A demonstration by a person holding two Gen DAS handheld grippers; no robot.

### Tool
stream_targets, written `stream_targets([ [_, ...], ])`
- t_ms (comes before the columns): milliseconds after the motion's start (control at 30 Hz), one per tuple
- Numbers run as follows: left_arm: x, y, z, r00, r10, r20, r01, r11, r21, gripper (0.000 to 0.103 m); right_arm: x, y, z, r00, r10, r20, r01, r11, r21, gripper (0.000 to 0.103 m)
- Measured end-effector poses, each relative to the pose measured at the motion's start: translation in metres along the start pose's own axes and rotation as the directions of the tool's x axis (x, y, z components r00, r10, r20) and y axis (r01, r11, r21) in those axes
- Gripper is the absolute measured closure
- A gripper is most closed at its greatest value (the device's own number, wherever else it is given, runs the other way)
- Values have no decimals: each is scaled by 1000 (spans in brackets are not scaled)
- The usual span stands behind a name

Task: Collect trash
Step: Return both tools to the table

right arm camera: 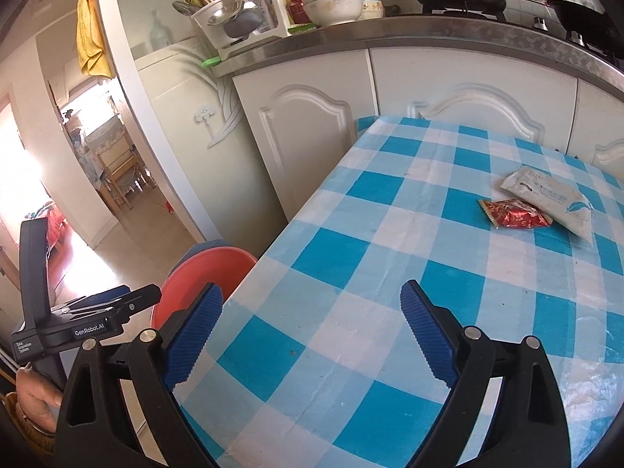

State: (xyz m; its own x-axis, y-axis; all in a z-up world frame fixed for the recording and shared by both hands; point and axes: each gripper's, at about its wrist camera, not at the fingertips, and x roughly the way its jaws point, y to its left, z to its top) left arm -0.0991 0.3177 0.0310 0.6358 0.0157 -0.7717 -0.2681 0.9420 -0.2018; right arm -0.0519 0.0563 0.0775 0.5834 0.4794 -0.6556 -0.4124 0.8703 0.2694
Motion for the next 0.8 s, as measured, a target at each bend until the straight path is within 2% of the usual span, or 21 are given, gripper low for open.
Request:
stream_targets([
  [400,-2,-64,4,1000,-17,8,16,992,128,13,-26,-64,-1,999,-15,43,11,994,108,11],
  [800,8,-146,2,998,-69,-3,68,957,281,13,-52,-132,-7,993,-82,88,63,977,202,11],
])
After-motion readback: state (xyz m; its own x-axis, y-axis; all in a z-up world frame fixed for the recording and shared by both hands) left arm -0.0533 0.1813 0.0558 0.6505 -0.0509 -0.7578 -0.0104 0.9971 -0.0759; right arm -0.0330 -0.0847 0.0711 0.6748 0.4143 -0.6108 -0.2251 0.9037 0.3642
